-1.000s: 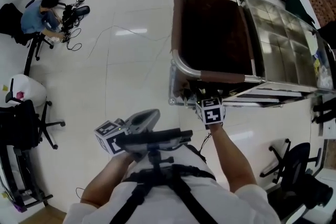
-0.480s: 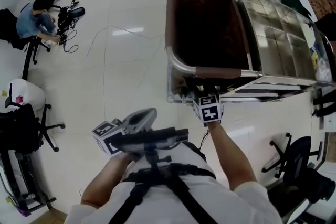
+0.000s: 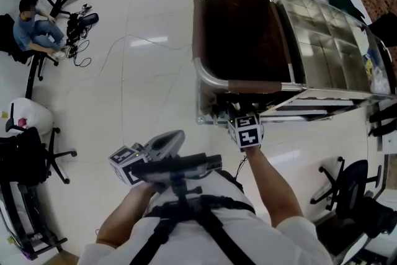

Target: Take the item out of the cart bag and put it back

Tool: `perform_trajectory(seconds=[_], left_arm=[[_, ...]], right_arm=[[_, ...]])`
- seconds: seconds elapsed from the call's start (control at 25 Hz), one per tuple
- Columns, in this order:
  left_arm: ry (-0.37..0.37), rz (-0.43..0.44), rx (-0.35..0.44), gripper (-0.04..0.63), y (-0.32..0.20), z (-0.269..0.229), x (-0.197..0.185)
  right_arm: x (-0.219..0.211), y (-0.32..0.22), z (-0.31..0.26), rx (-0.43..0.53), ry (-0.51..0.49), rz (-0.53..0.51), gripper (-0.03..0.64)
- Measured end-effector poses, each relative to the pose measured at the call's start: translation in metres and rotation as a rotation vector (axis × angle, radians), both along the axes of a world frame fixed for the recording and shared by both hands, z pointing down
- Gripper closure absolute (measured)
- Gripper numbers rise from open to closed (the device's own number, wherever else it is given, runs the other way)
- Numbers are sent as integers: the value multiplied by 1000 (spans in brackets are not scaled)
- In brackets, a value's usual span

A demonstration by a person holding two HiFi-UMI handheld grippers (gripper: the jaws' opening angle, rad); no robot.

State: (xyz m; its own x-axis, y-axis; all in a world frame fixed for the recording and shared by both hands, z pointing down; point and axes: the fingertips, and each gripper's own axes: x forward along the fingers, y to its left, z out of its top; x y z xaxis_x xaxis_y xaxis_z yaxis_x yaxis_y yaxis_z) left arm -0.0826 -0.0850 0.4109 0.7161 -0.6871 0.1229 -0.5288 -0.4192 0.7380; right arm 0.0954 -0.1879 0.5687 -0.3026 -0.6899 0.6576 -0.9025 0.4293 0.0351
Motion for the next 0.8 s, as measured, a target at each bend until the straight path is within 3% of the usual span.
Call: perform_trajectory(seconds=[0.8], left_arm=[[19, 45, 18, 595, 6, -6, 14]], right_arm=[[4, 20, -43, 52, -33, -5, 541]])
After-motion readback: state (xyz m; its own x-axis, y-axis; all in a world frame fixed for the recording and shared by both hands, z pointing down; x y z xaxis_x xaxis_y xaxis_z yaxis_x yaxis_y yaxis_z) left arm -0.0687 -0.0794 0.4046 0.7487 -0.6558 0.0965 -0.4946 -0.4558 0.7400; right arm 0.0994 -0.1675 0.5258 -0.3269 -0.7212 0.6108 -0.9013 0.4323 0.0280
